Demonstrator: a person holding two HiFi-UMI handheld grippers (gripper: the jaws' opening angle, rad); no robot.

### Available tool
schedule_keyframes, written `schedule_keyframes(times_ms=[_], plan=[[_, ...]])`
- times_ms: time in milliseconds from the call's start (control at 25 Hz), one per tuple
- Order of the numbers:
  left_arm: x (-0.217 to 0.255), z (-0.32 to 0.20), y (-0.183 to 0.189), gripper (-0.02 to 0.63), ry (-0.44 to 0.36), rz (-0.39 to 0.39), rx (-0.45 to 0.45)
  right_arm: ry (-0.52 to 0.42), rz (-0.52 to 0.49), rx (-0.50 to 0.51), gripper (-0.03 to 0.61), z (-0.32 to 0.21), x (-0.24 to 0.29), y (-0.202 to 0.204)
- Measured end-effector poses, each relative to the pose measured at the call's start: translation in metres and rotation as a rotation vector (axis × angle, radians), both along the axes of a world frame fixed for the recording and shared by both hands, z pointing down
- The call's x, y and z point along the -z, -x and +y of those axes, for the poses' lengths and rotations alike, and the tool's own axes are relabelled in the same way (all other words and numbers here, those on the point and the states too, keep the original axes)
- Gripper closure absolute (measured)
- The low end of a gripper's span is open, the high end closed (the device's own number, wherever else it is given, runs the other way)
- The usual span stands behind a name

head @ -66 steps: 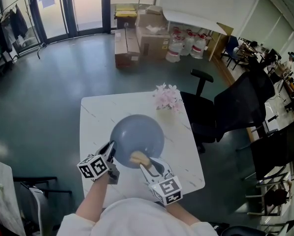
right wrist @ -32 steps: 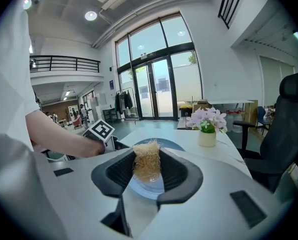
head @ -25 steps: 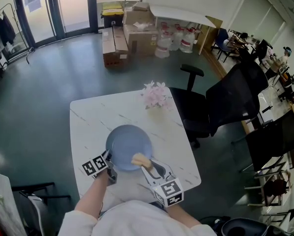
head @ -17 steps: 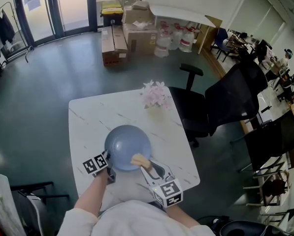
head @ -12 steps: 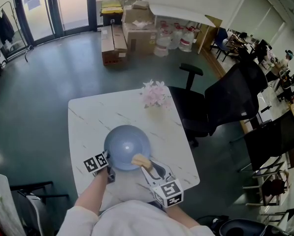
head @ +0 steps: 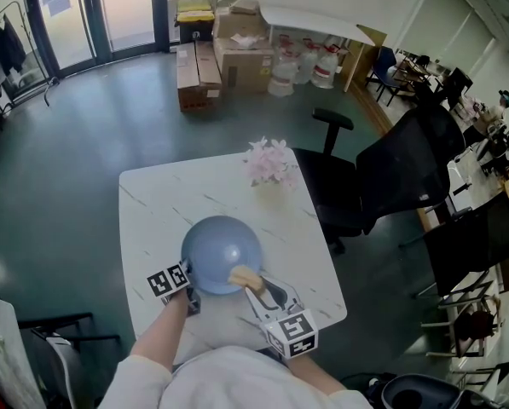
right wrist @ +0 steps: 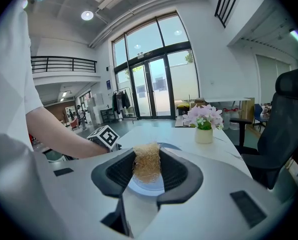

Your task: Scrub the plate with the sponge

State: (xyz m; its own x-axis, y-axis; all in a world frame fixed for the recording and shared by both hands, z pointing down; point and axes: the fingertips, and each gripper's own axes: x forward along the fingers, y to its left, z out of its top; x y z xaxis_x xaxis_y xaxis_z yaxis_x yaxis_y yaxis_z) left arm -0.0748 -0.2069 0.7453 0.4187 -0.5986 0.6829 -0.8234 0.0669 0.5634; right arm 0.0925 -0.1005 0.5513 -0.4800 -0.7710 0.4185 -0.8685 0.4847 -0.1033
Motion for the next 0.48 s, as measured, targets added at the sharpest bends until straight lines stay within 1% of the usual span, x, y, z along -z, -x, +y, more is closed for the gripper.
schedule_keyframes(times_ms=[120, 480], plan=[[0.001, -0.001, 0.002, 0.568, -0.01, -0.011, -0.006, -0.001, -0.004, 0.004, 0.433, -0.001, 0.0, 0.002], [0.013, -0.004, 0.004, 0.568, -0.047, 0.028, -0.01, -0.008, -0.007, 0.013, 0.433, -0.002, 0.002, 0.006]])
